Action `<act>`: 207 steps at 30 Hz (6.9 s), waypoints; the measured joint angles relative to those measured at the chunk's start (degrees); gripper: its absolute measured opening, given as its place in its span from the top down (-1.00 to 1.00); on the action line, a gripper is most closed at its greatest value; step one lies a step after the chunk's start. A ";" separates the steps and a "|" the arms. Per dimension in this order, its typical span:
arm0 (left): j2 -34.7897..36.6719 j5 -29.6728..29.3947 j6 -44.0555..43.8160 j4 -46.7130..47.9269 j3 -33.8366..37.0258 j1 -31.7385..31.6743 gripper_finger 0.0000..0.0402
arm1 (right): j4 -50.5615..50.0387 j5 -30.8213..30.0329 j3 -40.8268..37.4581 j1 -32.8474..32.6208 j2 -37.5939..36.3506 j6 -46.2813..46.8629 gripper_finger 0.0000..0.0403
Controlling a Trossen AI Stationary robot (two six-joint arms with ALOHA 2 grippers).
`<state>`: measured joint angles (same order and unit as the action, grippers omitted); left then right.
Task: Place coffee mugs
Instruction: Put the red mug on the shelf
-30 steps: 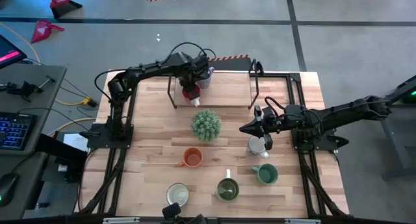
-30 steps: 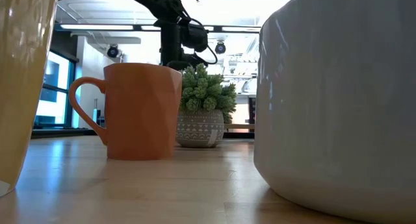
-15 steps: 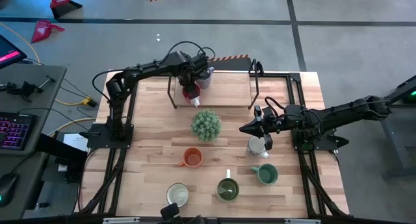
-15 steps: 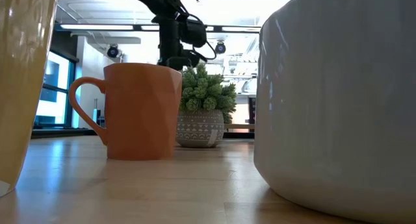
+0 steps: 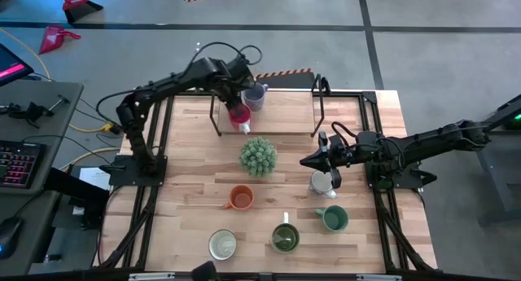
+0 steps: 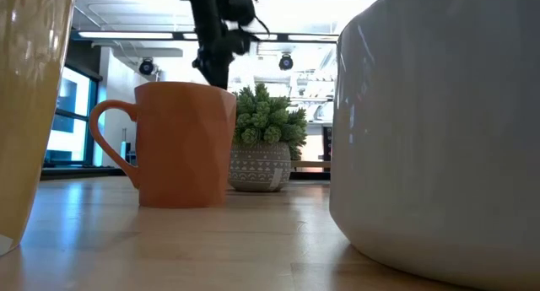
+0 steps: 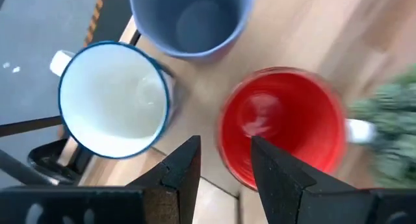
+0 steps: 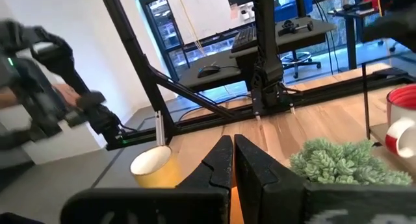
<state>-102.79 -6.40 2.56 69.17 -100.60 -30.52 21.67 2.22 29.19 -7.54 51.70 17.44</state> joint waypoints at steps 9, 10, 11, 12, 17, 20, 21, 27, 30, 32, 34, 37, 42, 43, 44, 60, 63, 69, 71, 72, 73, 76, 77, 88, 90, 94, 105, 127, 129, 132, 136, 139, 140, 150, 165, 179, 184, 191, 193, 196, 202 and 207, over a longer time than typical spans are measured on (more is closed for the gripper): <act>8.72 11.77 0.49 6.30 -0.02 3.20 0.38 | -0.01 -0.02 0.00 0.01 0.00 -11.30 1.00; 9.69 11.85 0.47 8.06 0.06 3.83 0.38 | -0.01 -0.02 0.00 0.03 0.00 -11.19 1.00; 10.90 11.87 0.42 9.61 0.66 4.55 0.38 | -0.01 -0.02 0.00 0.06 0.00 -10.89 1.00; 12.18 11.86 -0.10 11.07 1.46 5.43 0.38 | -0.01 -0.02 0.00 0.06 0.00 -10.69 1.00; 20.88 12.07 -7.22 12.44 9.66 11.41 0.38 | 0.00 -0.02 0.00 0.06 0.00 -10.43 1.00; 27.31 12.28 -13.52 11.90 15.51 16.45 0.38 | 0.00 -0.02 0.00 0.06 0.00 -10.43 1.00; 29.45 12.33 -16.30 10.89 17.46 18.31 0.38 | 0.00 -0.02 0.00 0.06 0.00 -10.43 1.00; 42.38 9.32 -33.24 -6.50 30.47 32.68 0.39 | 0.78 0.24 0.00 0.84 0.00 -11.48 1.00; 47.46 3.80 -39.65 -16.18 38.23 40.07 0.39 | 1.79 2.51 -0.02 2.20 0.00 -11.48 1.00; 50.05 0.45 -43.05 -22.04 43.65 44.17 0.39 | 2.94 3.79 -0.02 3.29 0.00 -11.48 1.00; 51.75 -2.14 -45.99 -27.11 48.87 47.78 0.39 | 2.80 3.87 0.26 4.38 0.00 -11.48 1.00; 52.63 -4.97 -49.70 -35.92 56.42 52.27 0.39 | -2.15 3.85 4.02 6.38 0.82 -11.49 1.00; 51.81 -9.31 -50.13 -53.11 64.58 56.71 0.40 | -18.33 1.99 14.91 10.14 5.60 -13.75 1.00; 51.59 -9.79 -49.51 -54.71 65.20 57.16 0.40 | -21.15 0.72 17.39 10.91 6.89 -14.27 1.00; 51.41 -10.30 -48.96 -55.34 65.40 57.60 0.40 | -24.25 -0.46 19.69 11.81 8.19 -14.75 1.00; 50.61 -10.83 -44.62 -58.20 65.37 60.72 0.40 | -34.25 -5.88 39.36 20.08 37.96 -9.40 1.00; 50.62 -10.77 -43.55 -58.64 65.37 60.72 0.40 | -33.78 -6.26 43.48 20.08 43.27 -9.37 1.00; 50.61 -9.05 -42.31 -58.45 65.37 60.72 0.40 | -36.75 -8.33 52.31 20.07 51.92 -11.05 1.00; 50.62 -8.96 -41.84 -58.38 65.37 60.72 0.40 | -39.01 -8.73 55.18 20.06 54.06 -11.81 1.00; 50.61 -8.96 -41.52 -58.38 65.37 60.70 0.40 | -40.30 -9.23 56.34 20.06 55.04 -11.90 1.00; 50.61 -8.95 -41.31 -58.38 65.37 60.70 0.40 | -41.55 -9.88 57.18 20.06 55.76 -11.92 1.00; 50.61 -8.95 -40.81 -58.36 65.37 60.70 0.40 | -43.94 -11.29 59.08 20.14 56.93 -12.12 1.00; 50.63 -8.95 -40.64 -58.36 65.37 60.70 0.40 | -44.12 -11.63 59.26 20.17 56.94 -12.11 1.00; 50.61 -8.97 -39.38 -58.59 65.37 60.70 0.40 | -44.94 -14.95 59.30 20.32 57.02 -10.47 1.00; 50.61 -8.97 -39.37 -58.69 65.37 60.70 0.40 | -45.00 -15.27 59.28 20.32 57.02 -9.65 1.00; 50.61 -9.02 -39.35 -58.71 65.37 60.70 0.40 | -44.98 -15.61 59.28 20.32 57.02 -7.31 1.00; 50.61 -9.17 -38.28 -58.77 65.37 60.70 0.40 | -43.69 -15.08 59.25 19.80 57.02 -7.96 1.00; 50.61 -9.19 -38.27 -59.60 65.37 60.70 0.40 | -42.36 -18.39 59.14 19.52 59.45 -8.47 1.00; 50.61 -9.19 -38.24 -59.60 65.37 60.69 0.40 | -41.59 -19.11 59.14 19.52 59.45 -8.49 1.00; 50.61 -9.20 -37.37 -59.63 65.37 60.68 0.40 | -40.05 -18.39 59.14 19.54 59.45 -8.68 1.00; 50.61 -9.20 -37.19 -59.65 65.37 60.68 0.40 | -39.50 -18.04 59.14 19.56 59.43 -8.71 1.00; 50.61 -9.21 -36.83 -59.65 65.37 60.68 0.40 | -39.38 -17.52 59.14 19.56 59.43 -8.71 1.00; 50.61 -9.20 -36.80 -59.63 65.37 60.68 0.40 | -39.36 -17.18 59.14 19.56 59.43 -8.71 1.00; 50.61 -9.20 -36.81 -59.63 65.37 60.68 0.40 | -42.76 -19.09 59.17 19.34 59.41 -6.28 1.00; 50.61 -9.21 -35.70 -59.63 65.37 60.68 0.40 | -46.90 -18.76 59.21 19.03 59.28 -1.40 1.00; 50.61 -9.12 -35.73 -59.60 65.37 60.68 0.40 | -49.07 -18.71 59.21 18.24 59.32 2.14 1.00; 50.61 -8.98 -35.73 -59.60 65.37 60.68 0.40 | -49.57 -18.92 59.21 17.61 59.36 2.18 1.00; 50.61 -8.95 -35.73 -59.60 65.37 60.68 0.40 | -46.64 -20.52 59.21 17.70 59.39 2.49 1.00; 50.61 -8.97 -35.73 -59.60 65.37 60.68 0.40 | -46.11 -21.29 59.21 17.91 59.39 3.44 1.00; 50.61 -8.97 -35.73 -59.60 65.37 60.68 0.40 | -44.45 -21.33 59.21 18.05 59.40 3.56 1.00; 50.61 -8.95 -35.73 -59.60 65.37 60.69 0.40 | -40.52 -21.39 59.21 18.05 59.54 3.55 1.00; 50.61 -8.95 -35.42 -59.63 65.37 60.68 0.40 | -40.69 -21.27 59.21 18.05 59.56 3.29 1.00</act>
<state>-52.18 -15.35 -32.86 9.54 -35.22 30.15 -19.02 -19.06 88.40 10.50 111.26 20.73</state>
